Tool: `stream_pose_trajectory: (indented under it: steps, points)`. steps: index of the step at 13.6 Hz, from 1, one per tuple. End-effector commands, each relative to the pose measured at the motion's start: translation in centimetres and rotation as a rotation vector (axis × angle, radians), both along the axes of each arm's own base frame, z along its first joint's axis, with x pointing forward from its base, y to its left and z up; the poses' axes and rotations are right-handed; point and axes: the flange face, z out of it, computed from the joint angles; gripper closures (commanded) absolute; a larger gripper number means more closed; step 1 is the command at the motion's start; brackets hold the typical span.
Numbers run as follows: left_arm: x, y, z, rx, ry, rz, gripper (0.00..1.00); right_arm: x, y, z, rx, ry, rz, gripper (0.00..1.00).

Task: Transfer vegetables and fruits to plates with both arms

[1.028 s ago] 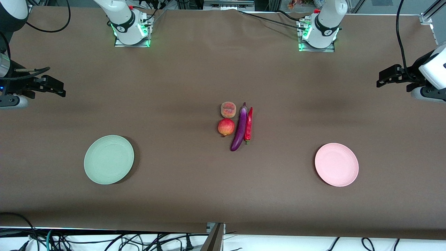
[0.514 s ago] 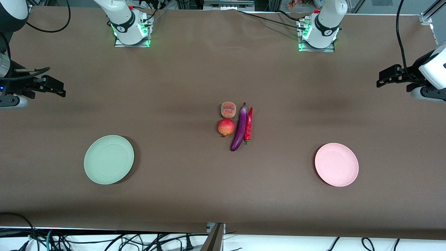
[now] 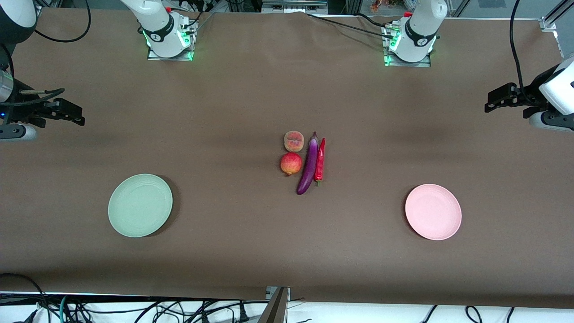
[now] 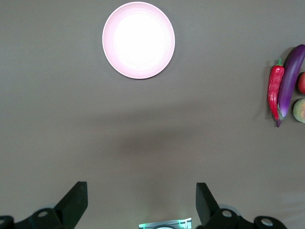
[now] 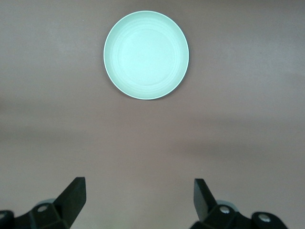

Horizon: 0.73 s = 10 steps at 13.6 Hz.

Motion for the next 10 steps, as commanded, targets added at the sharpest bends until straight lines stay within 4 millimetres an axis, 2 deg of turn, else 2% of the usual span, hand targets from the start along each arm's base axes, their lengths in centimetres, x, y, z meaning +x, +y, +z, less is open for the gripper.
stream_pose_trajectory:
  steps: [1, 10]
  points:
    - [-0.53, -0.15, 0.46, -0.017, -0.012, -0.010, 0.00, 0.35, -0.20, 0.26, 0.010, -0.008, 0.005, 0.00]
    - [-0.57, -0.15, 0.54, -0.017, -0.013, -0.010, 0.00, 0.54, -0.13, 0.32, 0.010, -0.010, 0.005, 0.00]
